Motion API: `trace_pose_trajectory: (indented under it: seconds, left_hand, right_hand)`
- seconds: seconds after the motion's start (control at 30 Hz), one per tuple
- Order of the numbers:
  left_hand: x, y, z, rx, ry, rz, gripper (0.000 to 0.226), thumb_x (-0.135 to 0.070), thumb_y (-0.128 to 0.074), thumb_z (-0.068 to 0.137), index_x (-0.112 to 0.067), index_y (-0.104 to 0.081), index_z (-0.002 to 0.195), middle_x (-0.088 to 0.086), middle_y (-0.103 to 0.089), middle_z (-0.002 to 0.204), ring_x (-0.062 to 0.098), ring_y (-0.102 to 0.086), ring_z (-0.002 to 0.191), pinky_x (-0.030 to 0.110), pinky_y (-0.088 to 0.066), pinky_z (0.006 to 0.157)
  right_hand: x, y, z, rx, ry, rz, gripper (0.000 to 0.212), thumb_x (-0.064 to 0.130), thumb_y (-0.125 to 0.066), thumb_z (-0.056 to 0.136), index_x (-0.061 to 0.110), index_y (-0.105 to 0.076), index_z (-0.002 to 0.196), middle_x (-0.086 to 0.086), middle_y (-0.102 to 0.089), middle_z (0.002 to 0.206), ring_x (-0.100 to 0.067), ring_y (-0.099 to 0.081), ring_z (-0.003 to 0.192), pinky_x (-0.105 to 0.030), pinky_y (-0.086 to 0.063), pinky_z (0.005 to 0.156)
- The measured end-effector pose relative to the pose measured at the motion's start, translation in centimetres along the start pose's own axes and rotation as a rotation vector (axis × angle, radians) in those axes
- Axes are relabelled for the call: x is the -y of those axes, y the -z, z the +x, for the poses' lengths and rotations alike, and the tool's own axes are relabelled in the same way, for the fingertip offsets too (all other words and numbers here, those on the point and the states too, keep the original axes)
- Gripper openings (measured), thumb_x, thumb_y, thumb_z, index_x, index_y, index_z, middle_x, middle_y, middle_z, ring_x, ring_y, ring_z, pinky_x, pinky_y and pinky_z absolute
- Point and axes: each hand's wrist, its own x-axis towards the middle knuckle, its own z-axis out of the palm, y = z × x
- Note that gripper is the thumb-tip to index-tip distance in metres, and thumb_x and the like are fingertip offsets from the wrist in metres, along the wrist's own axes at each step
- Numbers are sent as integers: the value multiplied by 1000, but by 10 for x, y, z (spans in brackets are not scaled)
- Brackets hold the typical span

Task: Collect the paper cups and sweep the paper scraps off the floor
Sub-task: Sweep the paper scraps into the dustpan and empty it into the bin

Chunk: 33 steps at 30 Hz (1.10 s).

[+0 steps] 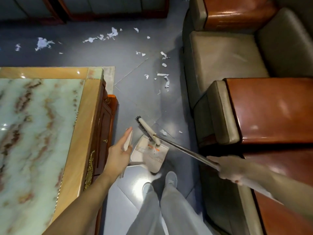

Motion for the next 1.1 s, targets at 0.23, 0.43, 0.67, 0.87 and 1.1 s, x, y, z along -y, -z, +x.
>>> trace_pose_trajectory:
  seconds: [0.23, 0.43, 0.67, 0.87, 1.1]
  left_hand:
    - [-10, -8, 13, 88, -43, 41, 61, -6, -53, 95, -55, -35, 127, -17, -34, 144, 12, -35, 130, -6, -34, 81]
    - [-20, -20, 36, 60, -71, 8, 57, -3, -53, 95, -50, -40, 125, -15, -40, 136, -17, -48, 93, -8, -35, 64]
    - [-29, -27, 52, 40, -87, 49, 62, -1, -54, 94, -49, -38, 130, -16, -41, 137, -12, -42, 114, -10, -27, 77]
    - [-33, -25, 64, -16, -88, 113, 65, -5, -56, 94, -52, -37, 135, -9, -42, 144, 7, -42, 125, 13, -31, 97]
    - [-71, -17, 126, -108, -99, 130, 61, -10, -55, 95, -51, -39, 138, -7, -44, 146, 43, -50, 118, 45, -43, 102]
  right_hand:
    - [-4, 8, 1, -105, -80, -70, 75, 9, -42, 91, 35, -8, 153, -6, -60, 112, -21, -65, 79, -25, -52, 54]
    - [3, 16, 22, -62, -78, -86, 65, 12, -43, 91, 19, -19, 151, -7, -62, 101, -18, -62, 65, -24, -46, 48]
    - [40, 6, 3, 220, 125, -114, 44, 7, -45, 94, 6, -39, 138, -15, -64, 118, -28, -65, 101, -23, -45, 59]
    - [24, 38, -11, 180, 153, -28, 37, 6, -47, 90, 17, -49, 125, 1, -55, 72, -8, -48, 50, -11, -32, 31]
    - [12, 131, 20, 53, 204, -91, 69, 14, -49, 89, 19, -20, 151, -6, -62, 114, -22, -65, 92, -17, -40, 67]
